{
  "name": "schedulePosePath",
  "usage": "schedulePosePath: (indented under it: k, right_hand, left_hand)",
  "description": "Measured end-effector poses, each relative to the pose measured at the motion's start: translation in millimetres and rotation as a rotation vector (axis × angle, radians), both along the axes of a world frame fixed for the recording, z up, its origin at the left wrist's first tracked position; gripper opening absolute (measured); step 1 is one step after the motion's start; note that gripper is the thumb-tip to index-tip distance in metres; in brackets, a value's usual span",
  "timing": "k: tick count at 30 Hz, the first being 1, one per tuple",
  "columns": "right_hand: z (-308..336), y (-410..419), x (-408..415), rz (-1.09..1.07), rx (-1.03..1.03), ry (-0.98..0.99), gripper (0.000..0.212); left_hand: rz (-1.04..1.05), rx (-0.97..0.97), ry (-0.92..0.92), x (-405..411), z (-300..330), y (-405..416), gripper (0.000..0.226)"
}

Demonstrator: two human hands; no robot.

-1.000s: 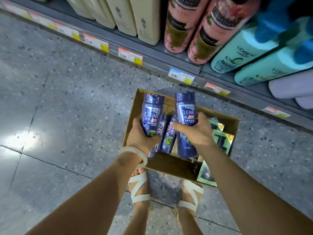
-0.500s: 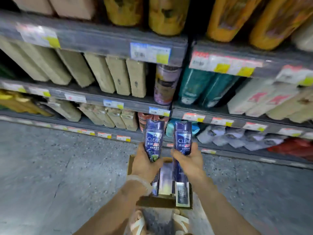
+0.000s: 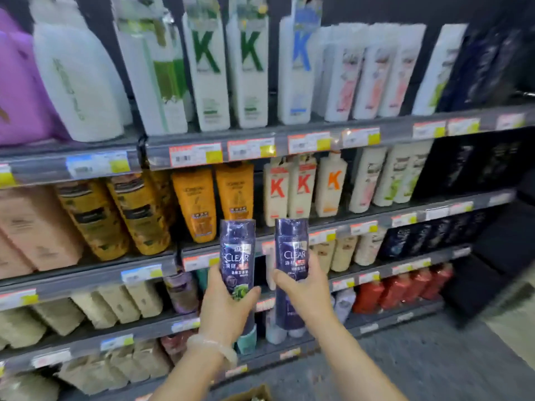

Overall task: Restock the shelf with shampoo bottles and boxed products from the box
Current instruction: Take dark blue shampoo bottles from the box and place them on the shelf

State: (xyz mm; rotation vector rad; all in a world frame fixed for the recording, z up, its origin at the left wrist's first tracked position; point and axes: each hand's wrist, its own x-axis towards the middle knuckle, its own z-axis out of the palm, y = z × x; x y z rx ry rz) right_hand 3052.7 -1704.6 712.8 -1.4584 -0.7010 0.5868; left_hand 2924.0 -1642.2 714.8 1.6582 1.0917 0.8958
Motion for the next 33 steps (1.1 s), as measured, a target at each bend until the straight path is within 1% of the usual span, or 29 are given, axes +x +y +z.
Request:
schedulePosePath:
  k: [3, 8, 13, 15, 17, 19, 21, 25, 29, 33]
  right_hand:
    - [33.6, -52.5, 52.7, -0.062, 0.025, 0.013, 0.038]
    - [75.0, -146.9, 150.1, -0.149, 0.015, 0.017, 0.046]
    - [100.5, -223.4, 232.5, -0.257, 0.023, -0.100, 0.037]
    - [110.4, -242.4, 261.8, -0.287, 0.036, -0.124, 0.037]
    - [121.5, -255.4, 289.9, -0.302, 0.044, -0.140, 0.038]
    - [130.7, -262.7, 319.7, -0.317, 0.071, -0.148, 0.038]
    - [139.0, -264.8, 348.4, -0.324, 0.080, -0.155, 0.045]
    - [153.8, -257.2, 408.1, -0.332, 0.129, -0.170, 0.044]
    - [172.0, -228.7, 478.5, -0.319, 0.173, -0.193, 0.040]
    - [198.6, -186.9, 556.2, -0.292, 0.222, -0.212, 0.037]
  left_hand:
    - [-0.054, 0.030, -0.035, 56.9, 28.3, -39.7, 0.056]
    - [-0.145, 0.024, -0.113, 163.9, 62.7, -118.7, 0.073]
    - [-0.257, 0.066, -0.145, 257.2, 84.6, -185.9, 0.062]
    - [-0.285, 0.117, -0.122, 287.2, 95.2, -202.5, 0.058]
    - [-0.311, 0.125, -0.116, 315.6, 108.2, -214.3, 0.056]
    - [-0.333, 0.129, -0.116, 343.5, 120.4, -221.7, 0.054]
    - [-0.347, 0.150, -0.132, 372.4, 130.7, -223.1, 0.048]
    - [-0.376, 0.180, -0.192, 437.6, 146.8, -216.6, 0.054]
    - [-0.407, 0.196, -0.268, 513.9, 160.8, -191.7, 0.053]
    - [-0.370, 0.221, -0.318, 592.0, 187.3, -151.2, 0.051]
